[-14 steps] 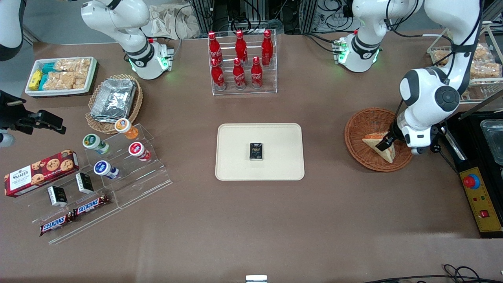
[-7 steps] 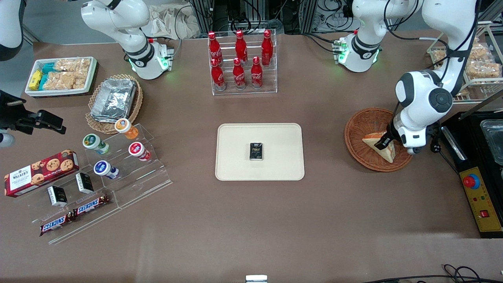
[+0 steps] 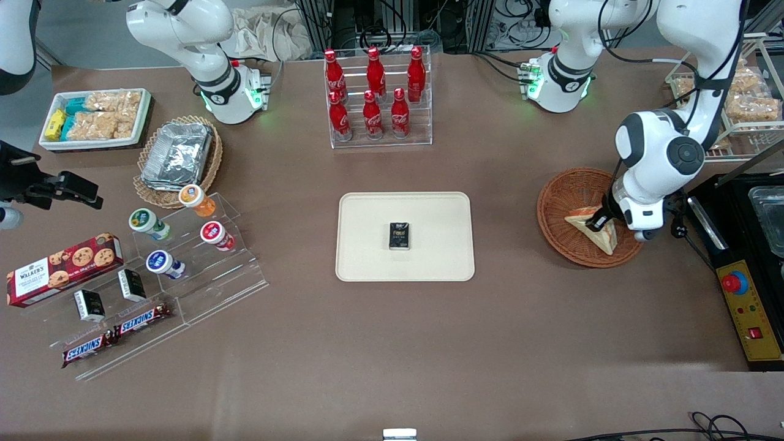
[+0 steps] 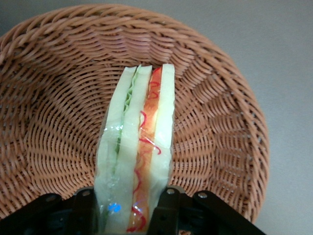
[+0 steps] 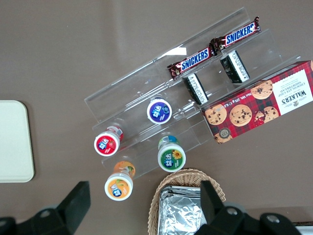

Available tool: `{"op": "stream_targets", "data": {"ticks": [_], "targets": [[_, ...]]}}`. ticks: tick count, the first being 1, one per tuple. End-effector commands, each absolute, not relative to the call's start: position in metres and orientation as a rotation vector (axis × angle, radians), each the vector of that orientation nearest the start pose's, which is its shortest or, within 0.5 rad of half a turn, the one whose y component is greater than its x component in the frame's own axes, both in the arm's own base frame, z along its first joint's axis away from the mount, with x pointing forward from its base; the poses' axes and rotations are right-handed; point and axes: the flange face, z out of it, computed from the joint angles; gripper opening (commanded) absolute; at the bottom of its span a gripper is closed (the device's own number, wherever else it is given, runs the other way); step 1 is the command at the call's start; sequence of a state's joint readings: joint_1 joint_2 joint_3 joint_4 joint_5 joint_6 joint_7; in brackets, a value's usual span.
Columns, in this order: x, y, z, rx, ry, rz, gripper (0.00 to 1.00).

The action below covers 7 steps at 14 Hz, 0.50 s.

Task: Place sandwich from basket to tray
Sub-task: 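Close the left gripper on the sandwich's crust edge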

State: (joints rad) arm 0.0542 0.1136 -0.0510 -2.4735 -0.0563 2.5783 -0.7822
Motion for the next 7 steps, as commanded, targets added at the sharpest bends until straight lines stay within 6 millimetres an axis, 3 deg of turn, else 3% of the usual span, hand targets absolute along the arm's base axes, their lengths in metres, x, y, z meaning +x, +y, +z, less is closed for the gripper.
{"op": "stream_targets", "data": {"ticks": [1,5,7], "targets": [[0.474,-0.004,0.27,-2.922,-1.234,-0.02,0.0],[0.475,0.002,0.305,-3.024,-0.937,-0.002,0.0],[0.49,0.003,0.334,-3.043,-0.868,0.032,0.0]]}}
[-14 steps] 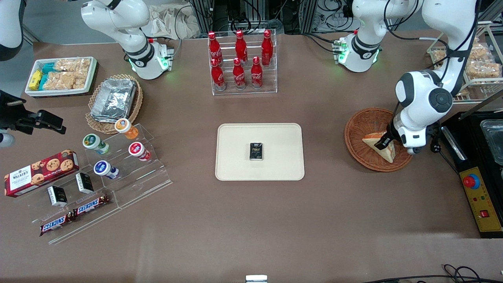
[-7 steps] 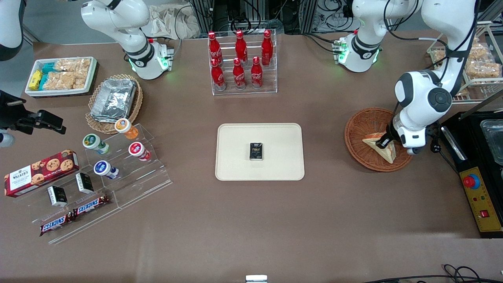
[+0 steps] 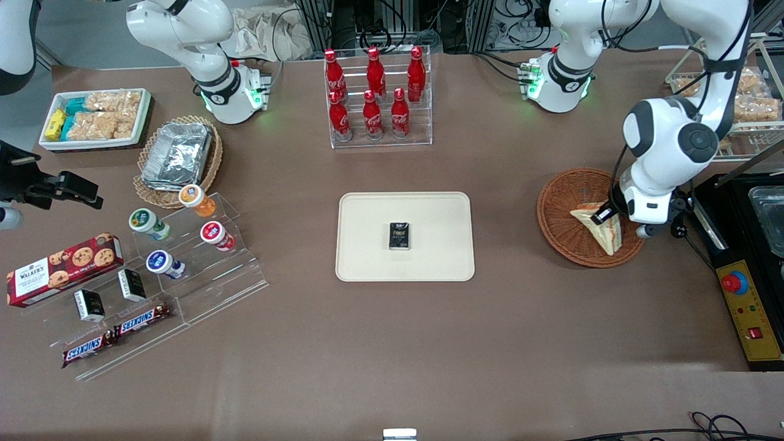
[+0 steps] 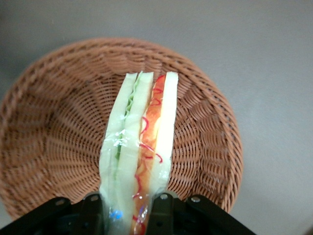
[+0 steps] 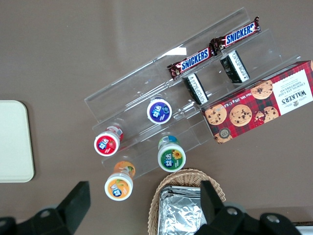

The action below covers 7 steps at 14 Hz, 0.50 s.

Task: Place sandwich from basket to tray
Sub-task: 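Close the left gripper on the sandwich's crust edge, then lift the sandwich out of the basket with the left gripper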

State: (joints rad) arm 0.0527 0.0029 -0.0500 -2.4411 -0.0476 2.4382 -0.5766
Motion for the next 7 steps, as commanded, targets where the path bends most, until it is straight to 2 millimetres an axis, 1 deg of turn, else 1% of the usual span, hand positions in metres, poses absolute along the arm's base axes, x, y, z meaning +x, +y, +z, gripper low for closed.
{"op": "stream_targets", "data": {"ticks": [1,3,4,5,6,7], "targets": [[0.502,0.0,0.354,-3.042,-0.845,0.067,0.0],[0.522,-0.008,0.392,-3.041,-0.809,0.131,0.0],[0.531,-0.02,0.414,-3.051,-0.777,0.125,0.0],[0.537,-0.029,0.432,-3.059,-0.746,0.125,0.0],[0.54,-0.04,0.447,-3.065,-0.716,0.128,0.0],[0.541,-0.057,0.458,-3.075,-0.668,0.126,0.0]]}}
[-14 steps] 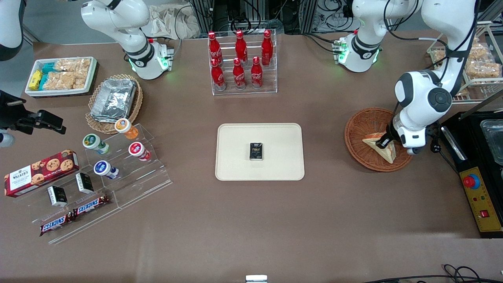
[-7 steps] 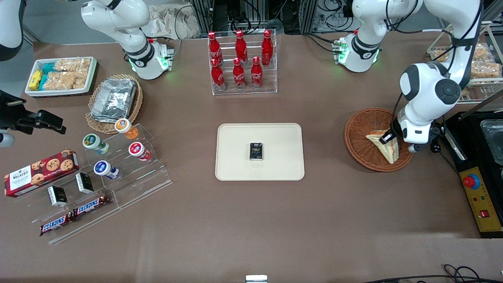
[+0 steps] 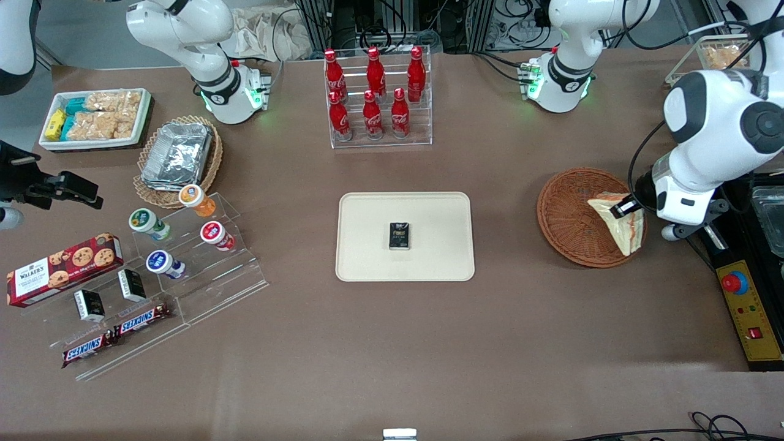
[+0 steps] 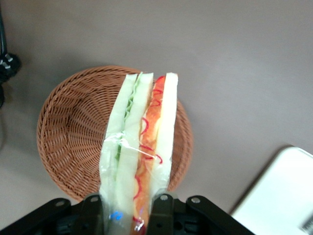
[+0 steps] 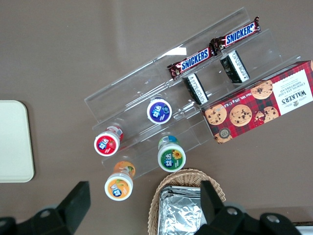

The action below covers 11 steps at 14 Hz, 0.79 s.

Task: Place sandwich from basket to tray
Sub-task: 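Lift the sandwich out of the basket with the left gripper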

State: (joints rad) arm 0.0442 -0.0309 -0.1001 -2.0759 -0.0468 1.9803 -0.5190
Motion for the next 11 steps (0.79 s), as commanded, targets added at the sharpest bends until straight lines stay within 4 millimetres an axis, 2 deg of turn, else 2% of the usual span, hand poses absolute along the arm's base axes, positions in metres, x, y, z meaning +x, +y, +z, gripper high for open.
{"op": "stream_targets", "data": {"ticks": [1,4,7,9,11], "targets": [[0.542,-0.072,0.47,-3.084,-0.621,0.126,0.0],[0.539,-0.11,0.513,-3.107,-0.437,0.158,0.0],[0.534,-0.15,0.544,-3.14,-0.351,0.109,0.0],[0.529,-0.174,0.55,-3.151,-0.311,0.097,0.0],[0.527,-0.201,0.543,-3.148,-0.301,0.103,0.0]]}}
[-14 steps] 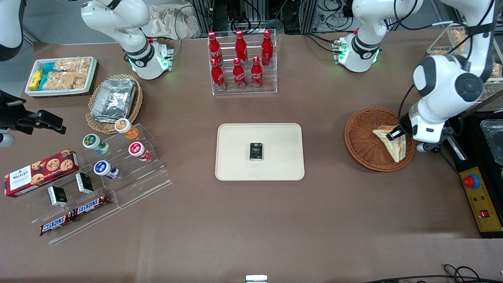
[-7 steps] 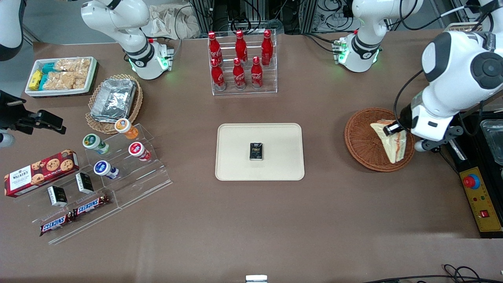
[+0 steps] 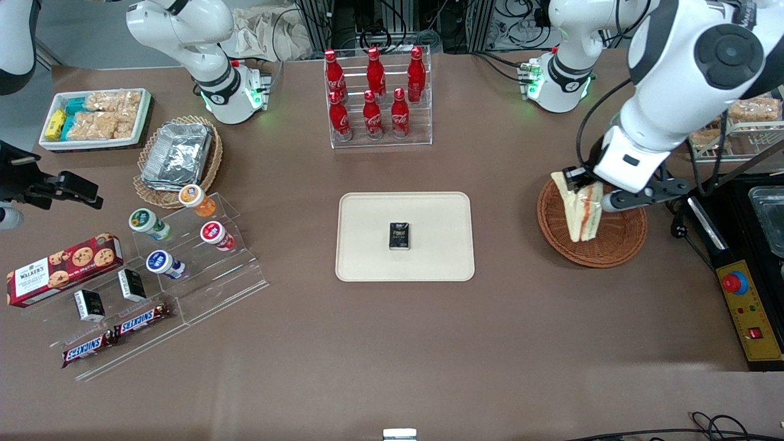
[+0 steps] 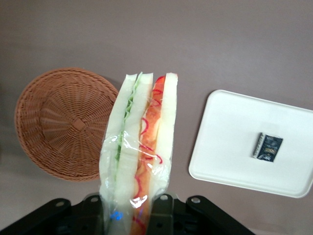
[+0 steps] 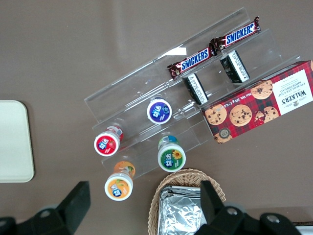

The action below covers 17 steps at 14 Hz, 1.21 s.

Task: Place sandwich from basket to tray
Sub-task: 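Lift the sandwich out of the basket with the left gripper, then carry the sandwich over the white tray beside the black packet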

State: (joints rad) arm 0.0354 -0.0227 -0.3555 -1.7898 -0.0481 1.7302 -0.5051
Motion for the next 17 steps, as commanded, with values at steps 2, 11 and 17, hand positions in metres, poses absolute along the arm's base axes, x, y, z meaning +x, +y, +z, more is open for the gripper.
{"op": "stream_targets", "data": {"ticks": [2,11,17], "targets": [[0.53,-0.223,0.537,-3.164,-0.261,0.107,0.0],[0.531,-0.34,0.424,-3.156,-0.152,0.015,0.0],[0.53,-0.371,0.336,-3.146,-0.009,0.04,0.0]]}}
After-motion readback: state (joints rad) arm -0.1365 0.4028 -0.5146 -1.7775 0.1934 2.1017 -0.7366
